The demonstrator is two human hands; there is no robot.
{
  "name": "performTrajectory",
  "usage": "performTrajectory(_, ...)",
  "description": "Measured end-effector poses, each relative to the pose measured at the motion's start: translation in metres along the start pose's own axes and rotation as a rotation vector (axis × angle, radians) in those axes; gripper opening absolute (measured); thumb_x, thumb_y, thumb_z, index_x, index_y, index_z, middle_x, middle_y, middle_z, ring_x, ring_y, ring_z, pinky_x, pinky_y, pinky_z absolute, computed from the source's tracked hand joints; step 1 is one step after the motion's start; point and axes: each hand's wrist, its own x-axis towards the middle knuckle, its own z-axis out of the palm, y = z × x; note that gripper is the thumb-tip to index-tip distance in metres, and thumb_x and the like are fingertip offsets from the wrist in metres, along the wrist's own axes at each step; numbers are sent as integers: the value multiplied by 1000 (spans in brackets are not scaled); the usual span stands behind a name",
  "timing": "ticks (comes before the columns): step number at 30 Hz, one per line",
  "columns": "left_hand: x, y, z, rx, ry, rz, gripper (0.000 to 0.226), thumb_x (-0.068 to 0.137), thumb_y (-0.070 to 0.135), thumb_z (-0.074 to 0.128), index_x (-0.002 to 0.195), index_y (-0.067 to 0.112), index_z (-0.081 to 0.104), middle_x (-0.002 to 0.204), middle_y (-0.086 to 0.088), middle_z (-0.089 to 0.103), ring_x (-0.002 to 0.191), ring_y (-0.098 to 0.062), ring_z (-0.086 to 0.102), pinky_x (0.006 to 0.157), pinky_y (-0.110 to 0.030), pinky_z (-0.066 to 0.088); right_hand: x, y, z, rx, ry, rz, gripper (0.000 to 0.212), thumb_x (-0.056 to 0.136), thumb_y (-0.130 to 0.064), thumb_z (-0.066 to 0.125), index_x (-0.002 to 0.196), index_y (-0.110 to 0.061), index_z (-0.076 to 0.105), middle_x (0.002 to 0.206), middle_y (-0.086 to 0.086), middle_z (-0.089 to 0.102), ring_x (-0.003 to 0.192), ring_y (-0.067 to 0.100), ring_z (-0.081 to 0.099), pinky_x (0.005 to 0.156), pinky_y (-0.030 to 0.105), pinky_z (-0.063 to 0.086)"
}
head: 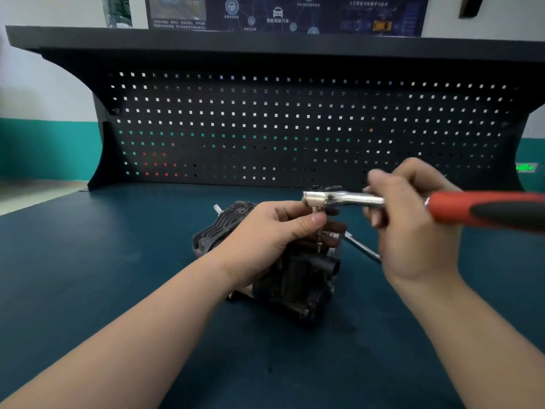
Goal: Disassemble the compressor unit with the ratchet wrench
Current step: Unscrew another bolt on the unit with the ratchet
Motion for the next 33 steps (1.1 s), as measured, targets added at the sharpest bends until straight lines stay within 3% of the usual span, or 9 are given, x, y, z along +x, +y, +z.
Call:
performTrajectory(4, 3, 0, 2, -15, 48, -21, 22, 74, 19, 66, 92, 7, 73, 90, -12, 73, 78, -18, 70, 65, -29, 56, 21, 17, -9, 583, 94, 828, 41, 89, -15, 53, 49, -16, 47, 41, -5, 37, 31, 6, 26, 38, 18, 21)
performTrajectory(6, 4, -1, 4, 47, 93, 8, 21, 71, 22, 68, 86, 9, 75, 87, -10, 73, 75, -17, 70, 64, -27, 56, 16, 27, -8, 694, 133, 990, 41, 89, -18, 53, 49, -15, 48, 40, -6, 32, 30, 5, 23, 37, 14, 20)
performTrajectory(9, 6, -5, 6, 116, 175, 41, 21, 68, 27, 70, 81, 11, 76, 80, -7, 74, 72, -16, 70, 61, -25, 55, 10, 28, -3, 653, 258, 865, 30, 90, -15, 55, 62, -17, 44, 42, -4, 34, 33, 7, 25, 37, 16, 22)
performTrajectory(14, 4, -6, 3, 273, 196, 94, 12, 78, 27, 72, 83, 18, 77, 79, -1, 74, 73, -11, 70, 65, -21, 55, -12, -3, 3, -239, 6, -175, 40, 87, -21, 62, 52, -12, 42, 48, 4, 46, 41, 2, 37, 43, 11, 29)
performTrajectory(17, 0, -2, 2, 216, 103, 121, 10, 78, 28, 69, 72, 23, 75, 71, 6, 72, 65, -3, 66, 59, -14, 50, -25, -13, 9, -436, -151, -463, 41, 84, -14, 68, 51, 2, 49, 45, 9, 42, 43, 14, 36, 43, 21, 29)
performTrajectory(21, 1, -2, 1, 2, 20, 36, 24, 79, 20, 64, 98, 9, 71, 94, -9, 73, 85, -19, 70, 66, -30, 56, -3, -6, 0, -234, -76, -89, 41, 84, -29, 65, 53, -10, 46, 47, 4, 46, 42, 8, 38, 46, 20, 30)
performTrajectory(27, 3, -2, 3, 30, 83, 36, 19, 71, 23, 69, 85, 12, 75, 84, -7, 74, 75, -16, 71, 63, -26, 55, 19, 23, -10, 625, 100, 1004, 28, 89, -19, 60, 63, -13, 52, 40, -6, 37, 30, 3, 26, 35, 13, 22)
performTrajectory(30, 4, -3, 4, 108, 133, 65, 20, 68, 29, 71, 82, 16, 76, 82, -4, 74, 72, -14, 70, 62, -24, 54, 13, 30, -4, 691, 229, 966, 29, 90, -16, 59, 64, -15, 46, 40, -5, 35, 31, 4, 25, 35, 14, 23)
performTrajectory(33, 5, -4, 4, 212, 223, 74, 22, 65, 36, 77, 79, 19, 77, 83, -4, 75, 75, -15, 71, 68, -29, 56, 7, 21, -3, 362, 217, 516, 31, 88, -20, 62, 60, -19, 48, 42, -4, 38, 37, 8, 34, 42, 20, 29)
